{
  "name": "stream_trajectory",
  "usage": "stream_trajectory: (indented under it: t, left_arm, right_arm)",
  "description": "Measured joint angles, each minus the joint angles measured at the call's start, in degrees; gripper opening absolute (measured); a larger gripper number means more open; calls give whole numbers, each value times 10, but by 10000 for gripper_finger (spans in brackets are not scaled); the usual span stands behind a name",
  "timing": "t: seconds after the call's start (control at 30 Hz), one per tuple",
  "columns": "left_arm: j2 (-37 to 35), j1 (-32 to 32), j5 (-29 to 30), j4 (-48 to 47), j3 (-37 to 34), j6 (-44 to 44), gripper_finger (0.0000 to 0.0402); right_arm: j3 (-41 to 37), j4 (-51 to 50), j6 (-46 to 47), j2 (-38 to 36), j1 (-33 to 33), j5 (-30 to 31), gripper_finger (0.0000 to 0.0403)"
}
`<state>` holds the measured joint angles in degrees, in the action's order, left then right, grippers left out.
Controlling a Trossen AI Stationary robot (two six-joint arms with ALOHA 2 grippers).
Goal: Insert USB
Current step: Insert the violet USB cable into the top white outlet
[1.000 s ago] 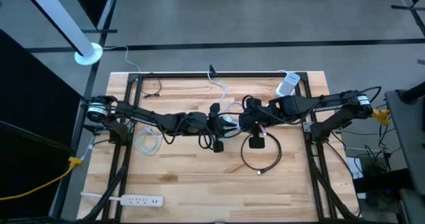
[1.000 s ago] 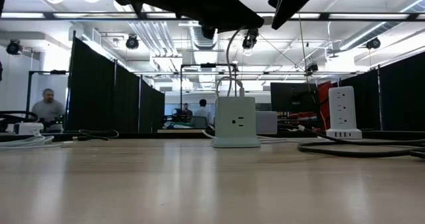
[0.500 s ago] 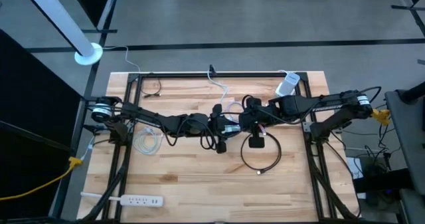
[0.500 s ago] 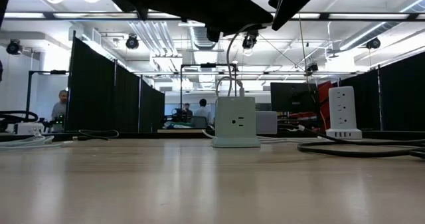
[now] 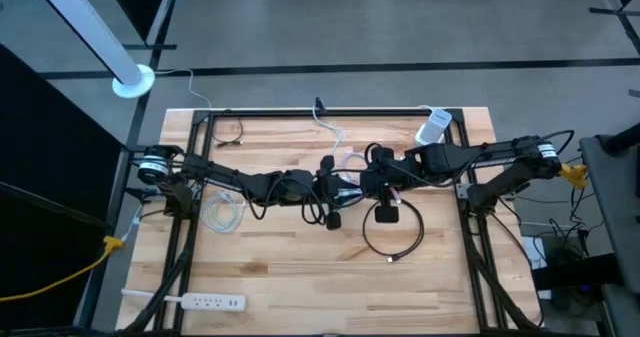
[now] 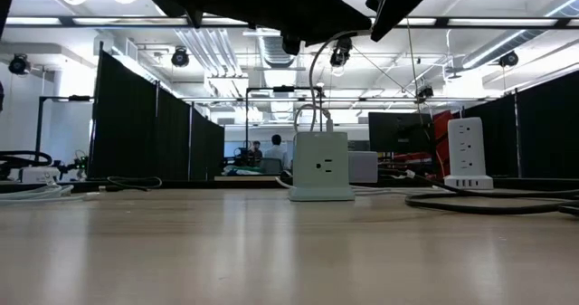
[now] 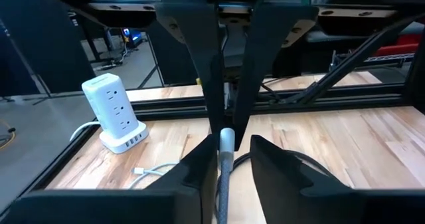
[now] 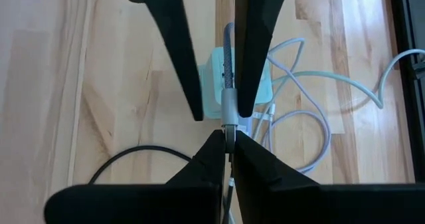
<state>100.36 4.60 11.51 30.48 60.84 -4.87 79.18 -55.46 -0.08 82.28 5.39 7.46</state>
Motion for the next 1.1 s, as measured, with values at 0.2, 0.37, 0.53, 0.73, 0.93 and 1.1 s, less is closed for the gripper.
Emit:
stream_trajectory:
  t: [0.2,0.37,0.53,0.73,0.93,1.1]
  left_arm:
    - [0,-2,2,0,0,6,15]
    - [0,-2,23,-1,0,7,15]
    - [-2,-2,28,-14,0,5,15]
    - [-6,2,36,-48,0,5,15]
    - [-7,14,36,-75,0,14,15]
    - [-7,35,75,-116,0,14,15]
  right_arm:
    - [0,-1,-2,0,0,-1,4]
    - [0,0,-3,0,0,1,4]
    - [0,-1,9,0,0,2,28]
    - [9,-86,75,0,-17,20,109]
    - [10,-186,82,-15,-99,73,184]
    - [10,-200,88,-28,-219,83,231]
